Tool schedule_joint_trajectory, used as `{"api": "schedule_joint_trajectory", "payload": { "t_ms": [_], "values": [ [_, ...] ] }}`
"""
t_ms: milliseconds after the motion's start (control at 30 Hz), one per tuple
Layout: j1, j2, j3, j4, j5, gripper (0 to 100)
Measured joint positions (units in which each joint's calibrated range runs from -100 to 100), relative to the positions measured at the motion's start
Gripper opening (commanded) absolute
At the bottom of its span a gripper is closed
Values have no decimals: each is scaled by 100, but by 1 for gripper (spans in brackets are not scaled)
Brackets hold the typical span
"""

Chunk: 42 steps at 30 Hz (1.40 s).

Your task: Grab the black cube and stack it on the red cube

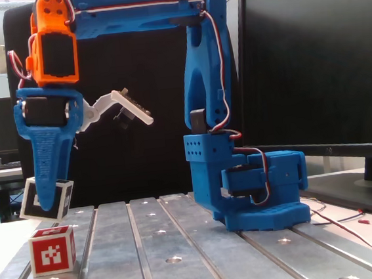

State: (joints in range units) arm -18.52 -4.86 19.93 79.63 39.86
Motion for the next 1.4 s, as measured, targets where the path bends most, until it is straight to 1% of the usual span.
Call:
{"api": "schedule_joint_trajectory", "payload": {
  "t_ms": [200, 600, 1400],
  "values": [
    [133, 0, 0, -26, 16, 15],
    [96, 355, -27, -69, 79, 15],
    [104, 431, -72, -120, 79, 16]
  ]
}}
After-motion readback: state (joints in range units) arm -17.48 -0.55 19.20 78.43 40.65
